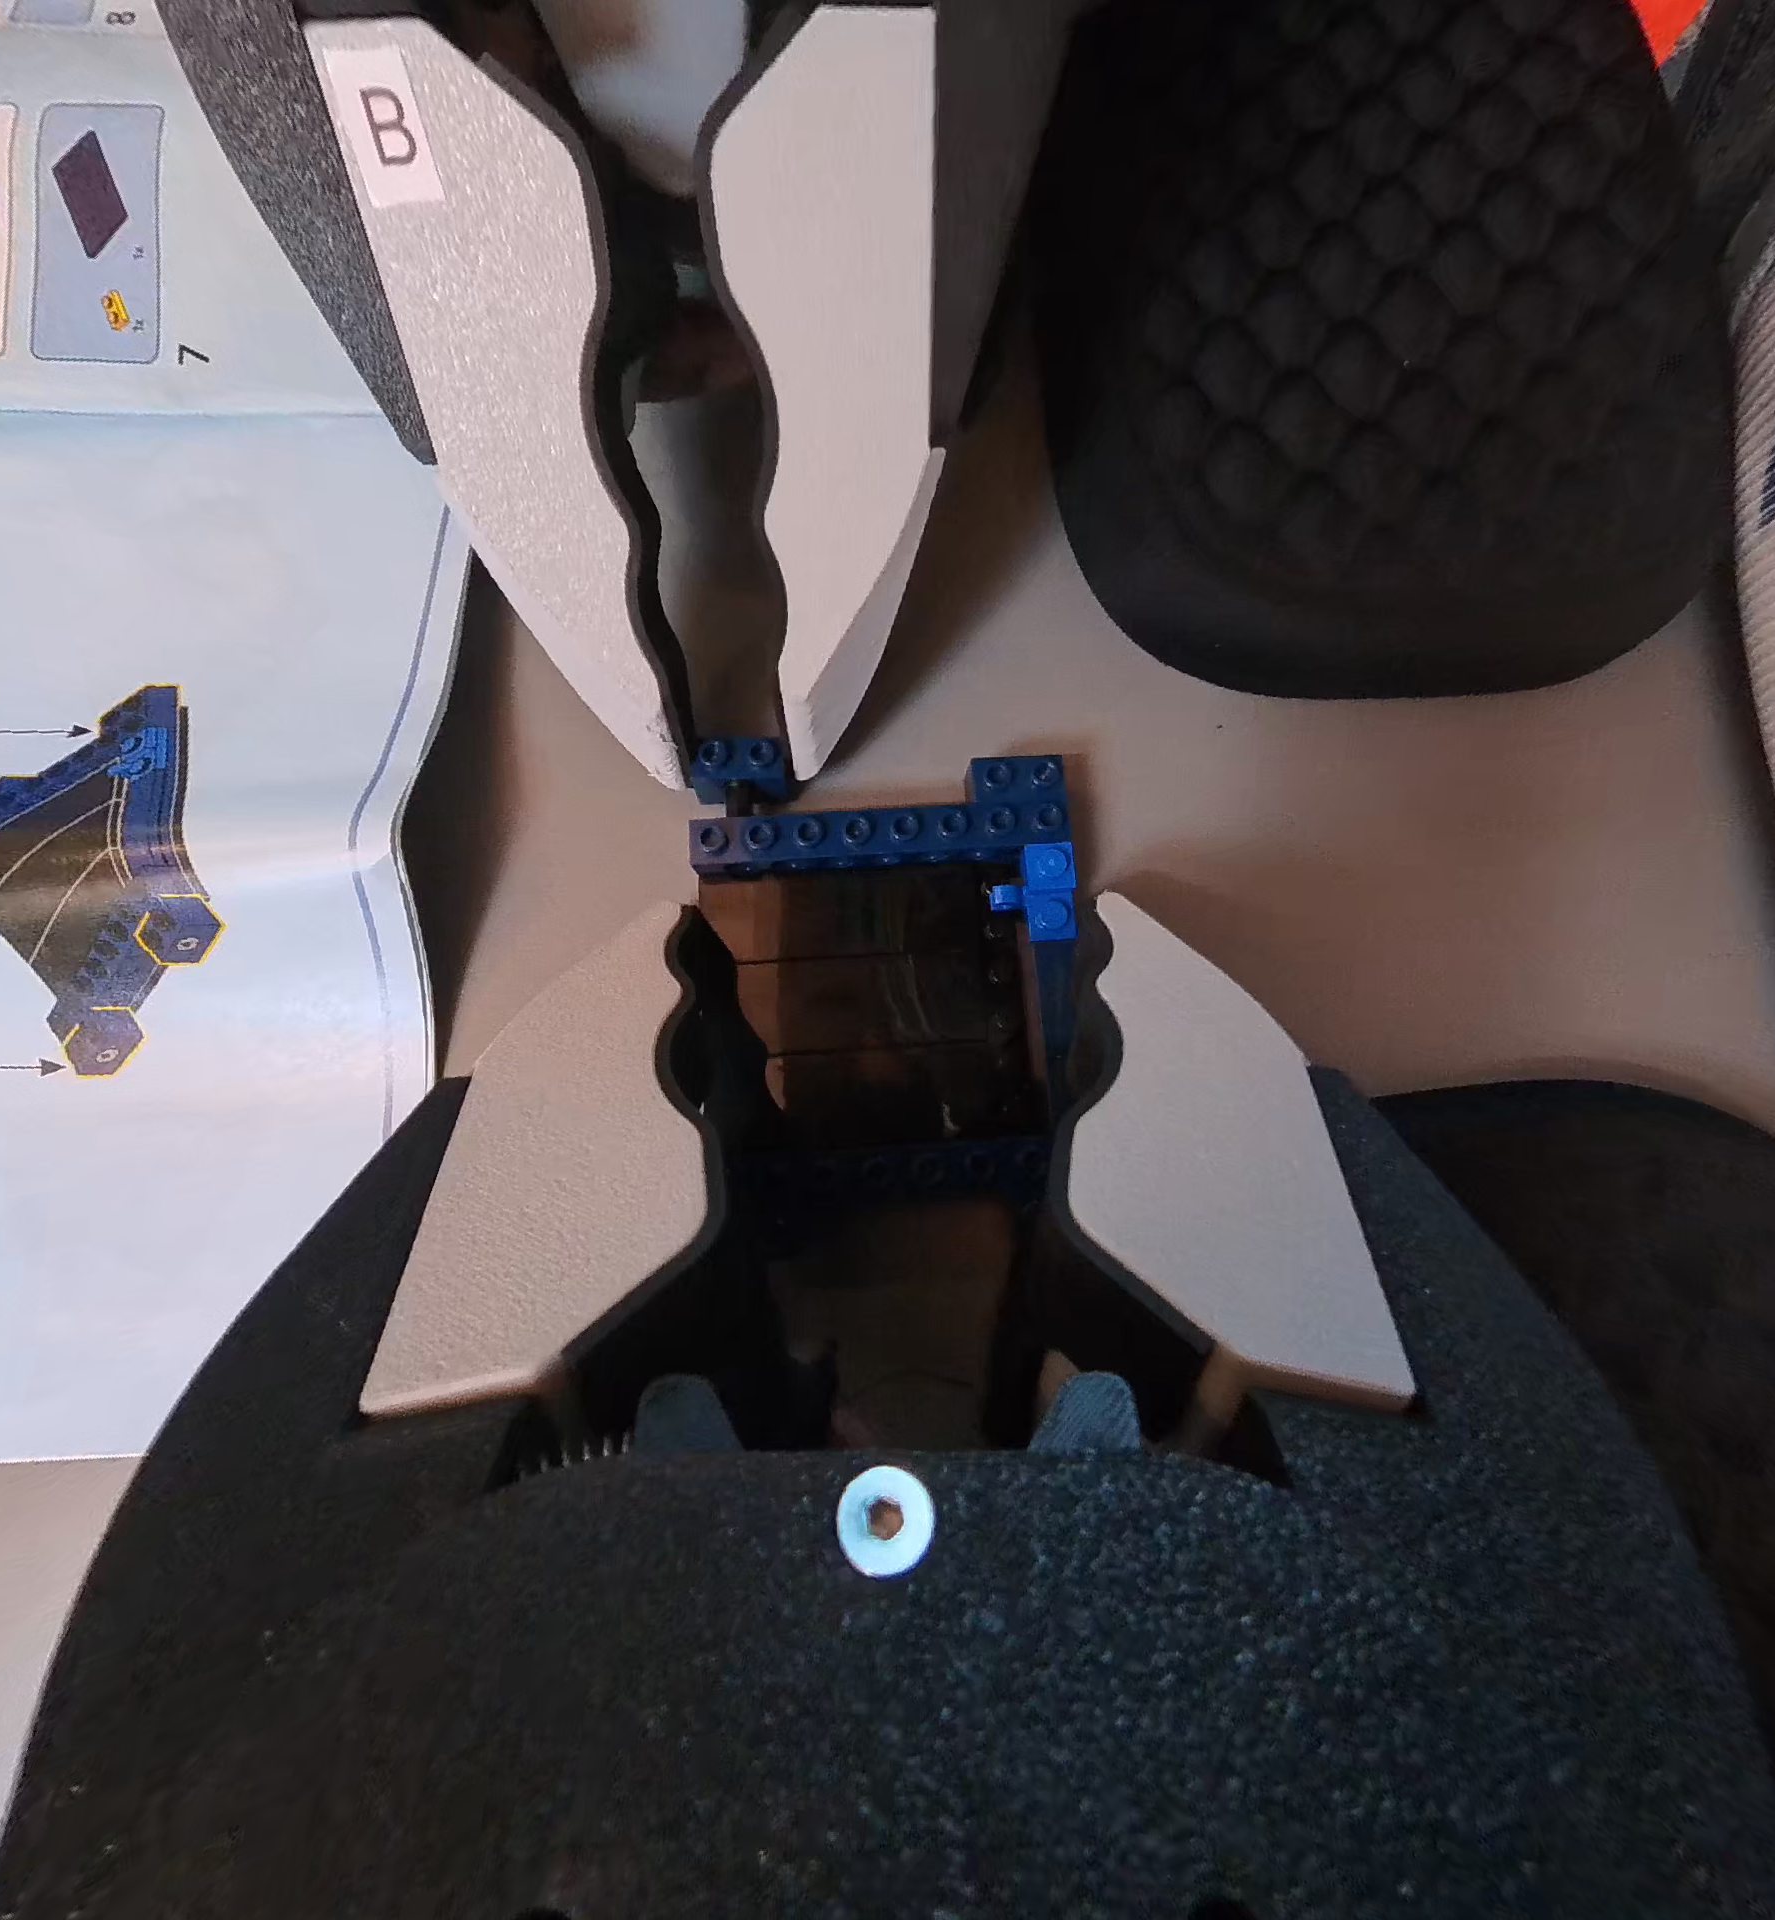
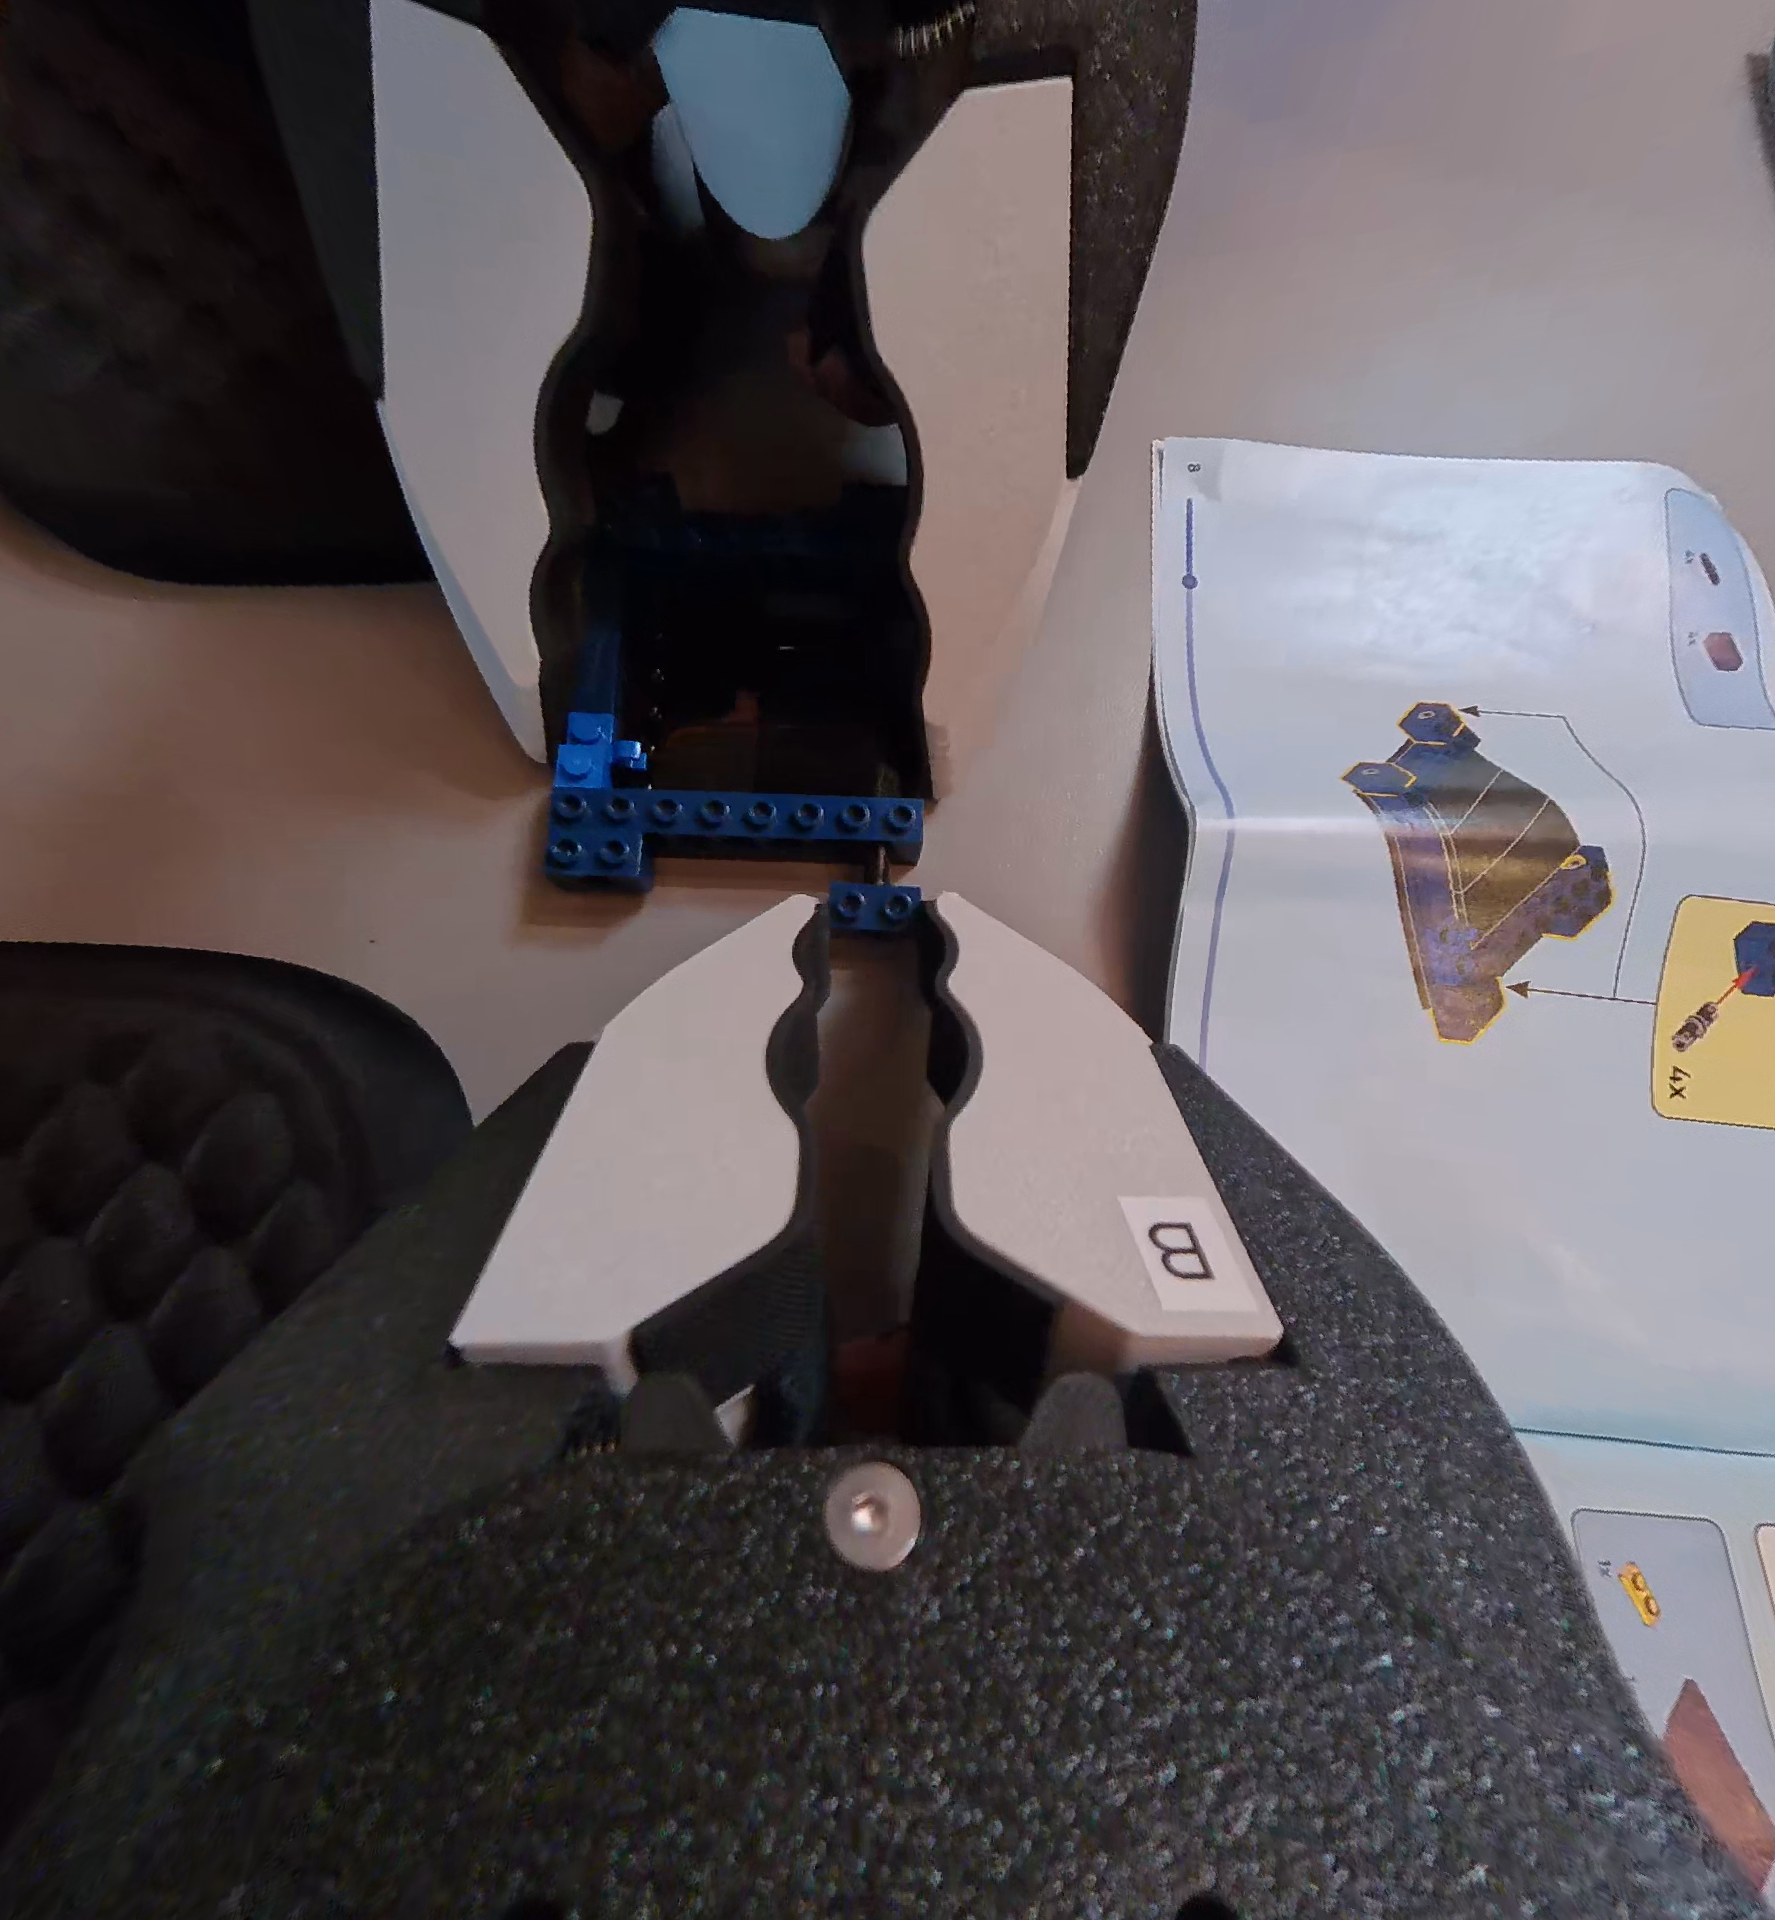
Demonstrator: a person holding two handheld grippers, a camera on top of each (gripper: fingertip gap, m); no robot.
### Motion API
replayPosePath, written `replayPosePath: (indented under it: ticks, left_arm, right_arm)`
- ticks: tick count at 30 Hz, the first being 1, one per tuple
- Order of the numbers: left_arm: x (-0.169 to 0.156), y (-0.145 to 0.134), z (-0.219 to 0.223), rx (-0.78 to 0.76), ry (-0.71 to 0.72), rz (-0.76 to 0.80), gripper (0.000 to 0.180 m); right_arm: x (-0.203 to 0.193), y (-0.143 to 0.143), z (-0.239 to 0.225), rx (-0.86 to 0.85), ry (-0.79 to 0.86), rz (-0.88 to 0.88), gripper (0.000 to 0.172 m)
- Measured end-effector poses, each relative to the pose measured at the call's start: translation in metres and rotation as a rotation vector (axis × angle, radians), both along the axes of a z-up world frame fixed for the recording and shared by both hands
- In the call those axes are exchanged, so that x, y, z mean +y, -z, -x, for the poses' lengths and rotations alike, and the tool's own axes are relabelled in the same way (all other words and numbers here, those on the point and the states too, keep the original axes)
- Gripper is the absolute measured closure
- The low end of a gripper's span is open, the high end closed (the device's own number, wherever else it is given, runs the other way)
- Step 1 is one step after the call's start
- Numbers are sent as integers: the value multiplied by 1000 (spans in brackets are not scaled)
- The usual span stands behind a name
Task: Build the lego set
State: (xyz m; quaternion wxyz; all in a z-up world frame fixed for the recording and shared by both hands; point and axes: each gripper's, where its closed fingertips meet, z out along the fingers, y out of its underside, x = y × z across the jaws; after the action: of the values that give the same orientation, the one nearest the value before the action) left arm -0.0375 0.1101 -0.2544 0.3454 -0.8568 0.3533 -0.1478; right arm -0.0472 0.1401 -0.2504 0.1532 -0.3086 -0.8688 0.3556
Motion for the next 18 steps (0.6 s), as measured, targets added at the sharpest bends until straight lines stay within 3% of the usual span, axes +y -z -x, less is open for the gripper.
replayPosePath:
  ticks: [18]
  left_arm:
    - [0,0,0,-11,1,-6,113]
  right_arm:
    - [-2,-2,0,-24,3,95,155]
